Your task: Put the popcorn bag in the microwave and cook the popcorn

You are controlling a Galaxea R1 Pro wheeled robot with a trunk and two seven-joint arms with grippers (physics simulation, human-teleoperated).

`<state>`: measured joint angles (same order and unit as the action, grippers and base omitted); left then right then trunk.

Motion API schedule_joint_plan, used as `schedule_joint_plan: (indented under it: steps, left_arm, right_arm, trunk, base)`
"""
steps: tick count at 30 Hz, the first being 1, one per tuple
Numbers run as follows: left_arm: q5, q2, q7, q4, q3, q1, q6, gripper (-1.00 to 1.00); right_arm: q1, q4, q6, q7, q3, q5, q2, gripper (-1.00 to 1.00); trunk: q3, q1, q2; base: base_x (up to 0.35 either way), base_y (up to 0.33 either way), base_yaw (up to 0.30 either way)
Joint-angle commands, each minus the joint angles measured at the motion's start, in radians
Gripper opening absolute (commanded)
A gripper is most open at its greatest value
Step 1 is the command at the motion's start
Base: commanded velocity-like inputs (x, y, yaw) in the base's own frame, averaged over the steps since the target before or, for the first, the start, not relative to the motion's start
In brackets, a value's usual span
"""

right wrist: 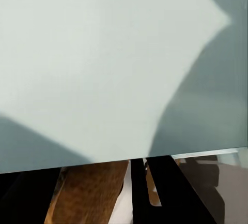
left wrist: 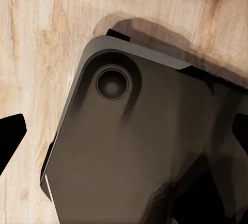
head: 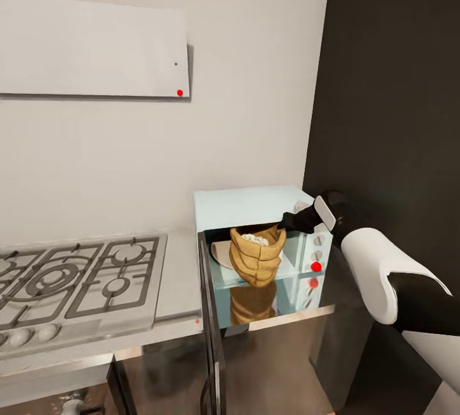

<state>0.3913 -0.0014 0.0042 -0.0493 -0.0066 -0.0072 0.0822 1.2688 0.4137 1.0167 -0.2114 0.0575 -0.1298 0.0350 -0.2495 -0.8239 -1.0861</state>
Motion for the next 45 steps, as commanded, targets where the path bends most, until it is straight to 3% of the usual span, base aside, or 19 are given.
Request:
schedule_joint_plan:
  steps: [1,5,6,18,32,45]
  left_arm:
    - [0.004,0.0,0.0,0.0,-0.001,-0.001,0.003,1.0]
    - [0.004,0.0,0.0,0.0,-0.001,-0.001,0.004,1.0]
    - [0.004,0.0,0.0,0.0,-0.001,-0.001,0.004,1.0]
    - [0.004,0.0,0.0,0.0,-0.002,-0.001,0.003,1.0]
    - [0.003,0.0,0.0,0.0,-0.003,-0.001,0.002,1.0]
    - [0.002,0.0,-0.001,0.0,-0.001,-0.001,0.004,1.0]
  right_arm:
    - [0.0,-0.005,0.005,0.002,0.009,0.0,0.001,-1.0]
    - [0.0,-0.005,0.011,0.002,0.008,-0.001,0.001,-1.0]
    - [0.0,-0.047,0.031,0.002,0.022,0.052,0.002,-1.0]
    - [0.0,-0.047,0.031,0.006,0.022,0.055,0.0,-1.0]
    - [0.0,-0.047,0.031,0.006,0.022,0.054,0.0,-1.0]
    - [0.0,-0.048,0.031,0.006,0.022,0.052,0.002,-1.0]
  trunk:
    - [-0.002,-0.002,0.0]
    - [-0.002,-0.002,0.0]
    - [-0.002,-0.002,0.0]
    - [-0.002,-0.002,0.0]
    - [-0.002,-0.002,0.0]
    - [-0.002,-0.002,0.0]
  base:
    - [0.0,0.0,0.0]
    - [0.0,0.0,0.0]
    - [0.0,0.0,-0.051]
    - [0.0,0.0,-0.148]
    - [0.0,0.249,-0.005]
    - [0.0,0.016,-0.001]
